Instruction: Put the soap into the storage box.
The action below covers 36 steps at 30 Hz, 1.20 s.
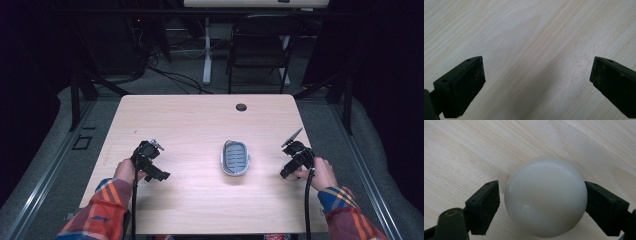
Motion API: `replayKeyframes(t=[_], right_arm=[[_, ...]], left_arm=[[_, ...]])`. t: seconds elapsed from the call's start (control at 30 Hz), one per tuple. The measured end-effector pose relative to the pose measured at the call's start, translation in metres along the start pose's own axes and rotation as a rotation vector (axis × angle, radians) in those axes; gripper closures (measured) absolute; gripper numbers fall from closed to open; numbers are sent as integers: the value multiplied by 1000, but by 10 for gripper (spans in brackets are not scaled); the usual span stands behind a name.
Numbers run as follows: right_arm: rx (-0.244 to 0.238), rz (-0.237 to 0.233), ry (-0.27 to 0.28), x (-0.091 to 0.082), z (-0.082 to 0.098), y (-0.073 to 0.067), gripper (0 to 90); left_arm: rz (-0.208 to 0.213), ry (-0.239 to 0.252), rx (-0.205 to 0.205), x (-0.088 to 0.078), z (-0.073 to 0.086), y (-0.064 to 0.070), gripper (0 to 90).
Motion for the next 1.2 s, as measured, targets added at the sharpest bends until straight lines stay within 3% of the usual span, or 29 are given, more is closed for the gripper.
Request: replayKeyframes(t=[0.07,0.2,0.37,0.43,0.5,0.57,0.6,0.67,0.77,0.83,0.9,0.93,0.97,1.0,1.1,1.17,1.2], right_arm=[[24,-2,22,3,-1,-1,211],[-13,29,-33,0,-1,2,234],[-9,33,-26,1,-2,1,235],[10,27,2,3,-2,-1,236],[5,21,10,3,-2,-1,237],[-31,45,-28,-3,-2,0,237],[-4,28,15,-2,-2,-1,237],[-4,24,21,-6,-2,-1,237],[-42,37,-22,-9,-2,0,237],[16,2,57,-4,-2,-5,237],[-54,40,-24,-12,-2,-3,237],[-64,38,-22,-13,-3,-4,237],[-2,6,60,-8,-3,-9,237],[-33,21,27,-12,-3,-8,237],[-45,25,26,-15,-4,-10,238],[-77,36,-6,-18,-4,-10,238],[-51,23,29,-16,-4,-13,238]], left_arm=[[0,-1,0,0,0,0,0],[1,-2,0,0,0,0,0],[0,-2,1,0,0,0,0],[0,-2,1,0,0,0,0],[0,-2,2,0,0,0,0],[-1,-2,2,0,0,0,0],[0,-2,2,0,0,0,0],[0,-3,2,0,0,0,0],[-1,-3,1,0,0,0,0],[-1,-3,3,0,0,0,0],[-2,-2,1,0,0,0,0],[-1,-4,4,0,0,0,0],[-2,-3,3,0,0,0,0],[-2,-3,4,0,0,0,0],[-4,-7,3,0,0,0,0],[-4,-6,3,0,0,0,0],[-3,-6,3,0,0,0,0]])
Point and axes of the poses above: each handheld gripper's, and its own axes: x roughly forward along the jaws, z roughly out of its underside, y roughly to its right, the point moved 5 cm from there along x, roughly forward along the jaws, and after that the axes turned 10 degrees about x, right-handed, at the moved point
